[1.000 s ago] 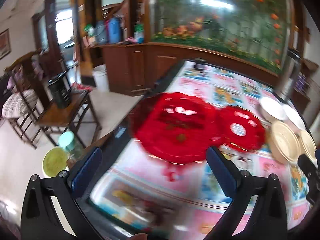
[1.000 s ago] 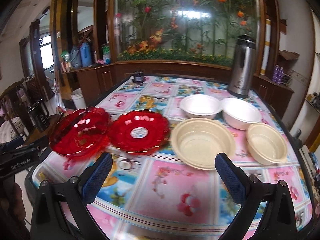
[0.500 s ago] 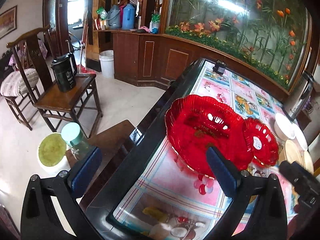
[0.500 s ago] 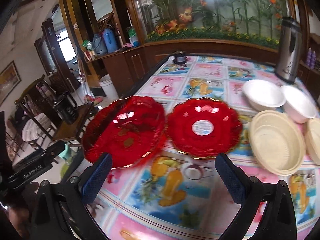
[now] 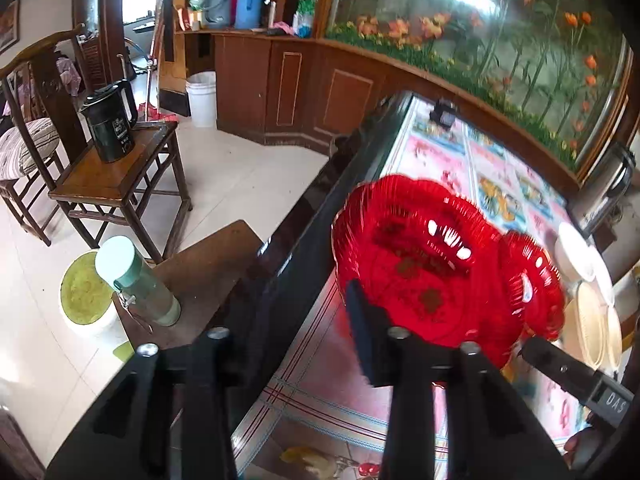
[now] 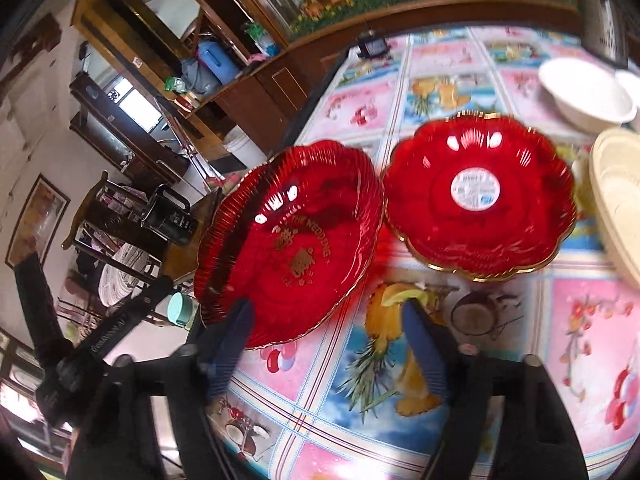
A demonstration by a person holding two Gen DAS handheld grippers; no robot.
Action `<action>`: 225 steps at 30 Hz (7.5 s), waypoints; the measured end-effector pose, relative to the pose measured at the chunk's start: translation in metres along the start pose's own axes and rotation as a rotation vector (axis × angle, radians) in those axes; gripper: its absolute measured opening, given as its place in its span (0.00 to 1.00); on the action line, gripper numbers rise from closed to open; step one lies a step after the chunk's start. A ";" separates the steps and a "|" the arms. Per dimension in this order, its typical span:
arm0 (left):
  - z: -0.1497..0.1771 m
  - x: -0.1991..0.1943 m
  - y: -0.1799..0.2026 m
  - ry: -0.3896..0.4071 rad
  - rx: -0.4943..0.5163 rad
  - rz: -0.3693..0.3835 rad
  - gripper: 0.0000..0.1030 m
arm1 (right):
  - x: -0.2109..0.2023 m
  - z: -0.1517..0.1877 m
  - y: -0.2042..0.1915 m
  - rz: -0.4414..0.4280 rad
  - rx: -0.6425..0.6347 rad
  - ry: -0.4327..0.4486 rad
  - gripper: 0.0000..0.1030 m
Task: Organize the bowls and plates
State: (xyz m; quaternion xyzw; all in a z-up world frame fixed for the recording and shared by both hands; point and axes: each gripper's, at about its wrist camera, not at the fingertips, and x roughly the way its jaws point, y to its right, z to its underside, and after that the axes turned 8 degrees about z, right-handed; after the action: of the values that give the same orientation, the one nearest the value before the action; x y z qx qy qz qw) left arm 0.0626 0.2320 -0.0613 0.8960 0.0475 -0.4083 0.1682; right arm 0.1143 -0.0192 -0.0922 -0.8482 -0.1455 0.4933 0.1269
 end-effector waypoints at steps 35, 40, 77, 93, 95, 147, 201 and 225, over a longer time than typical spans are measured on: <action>0.010 0.004 0.007 -0.118 0.033 0.046 0.05 | 0.037 0.000 0.026 -0.128 0.186 -0.132 0.15; 0.033 -0.017 0.012 -0.117 0.066 0.035 0.05 | 0.025 0.021 0.031 -0.145 0.159 -0.147 0.15; -0.007 -0.083 0.101 0.104 0.164 0.193 0.79 | -0.058 0.001 0.135 -0.094 0.325 0.099 0.69; -0.066 0.116 0.166 -0.350 0.171 0.159 0.79 | -0.005 -0.025 0.163 -0.181 0.446 0.017 0.68; -0.060 0.126 0.171 -0.374 0.178 0.166 0.79 | -0.001 -0.027 0.165 -0.184 0.455 0.017 0.68; 0.000 -0.071 0.142 -0.019 0.267 0.189 0.11 | -0.085 -0.003 0.095 -0.277 0.293 0.224 0.11; 0.073 -0.024 0.066 0.010 0.239 -0.058 0.18 | -0.017 0.060 0.010 -0.011 -0.070 0.090 0.11; 0.075 -0.039 0.071 0.136 0.309 -0.193 0.17 | -0.027 0.056 0.012 0.070 -0.116 0.142 0.18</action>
State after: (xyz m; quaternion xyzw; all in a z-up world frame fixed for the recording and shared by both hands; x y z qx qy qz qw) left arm -0.0008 0.1414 -0.0595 0.9280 0.0813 -0.3634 -0.0147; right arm 0.0538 -0.0358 -0.1019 -0.8915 -0.1348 0.4267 0.0704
